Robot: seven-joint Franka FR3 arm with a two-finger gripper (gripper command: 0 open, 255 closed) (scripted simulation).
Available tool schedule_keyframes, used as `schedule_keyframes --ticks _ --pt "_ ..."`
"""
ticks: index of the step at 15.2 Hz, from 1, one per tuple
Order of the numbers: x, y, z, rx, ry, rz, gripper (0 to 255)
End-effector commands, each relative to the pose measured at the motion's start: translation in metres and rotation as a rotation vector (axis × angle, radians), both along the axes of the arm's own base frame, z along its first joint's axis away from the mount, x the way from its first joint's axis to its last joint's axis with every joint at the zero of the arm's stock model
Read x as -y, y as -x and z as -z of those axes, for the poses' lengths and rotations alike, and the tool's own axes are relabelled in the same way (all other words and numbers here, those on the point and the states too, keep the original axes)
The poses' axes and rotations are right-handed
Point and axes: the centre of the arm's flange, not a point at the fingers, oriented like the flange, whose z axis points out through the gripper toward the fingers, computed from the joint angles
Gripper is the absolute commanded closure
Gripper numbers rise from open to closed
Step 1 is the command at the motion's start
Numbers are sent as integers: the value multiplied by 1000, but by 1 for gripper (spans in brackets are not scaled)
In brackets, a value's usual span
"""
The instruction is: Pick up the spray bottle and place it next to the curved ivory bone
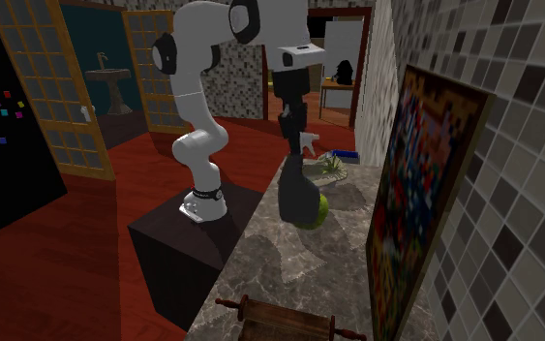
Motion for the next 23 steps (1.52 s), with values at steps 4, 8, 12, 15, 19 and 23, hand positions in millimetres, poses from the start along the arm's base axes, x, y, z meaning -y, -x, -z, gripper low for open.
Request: schedule_keyframes --ticks 4,8,12,15,19,23 --pt "1 0 -26 0 0 0 255" --pt "1 0 -47 0 0 0 255" --pt "1 0 -68 0 0 0 255" --pt "1 0 -84 0 0 0 255" --pt "-37 13 -82 0 0 0 255" --pt "-86 30 -75 0 0 0 255"
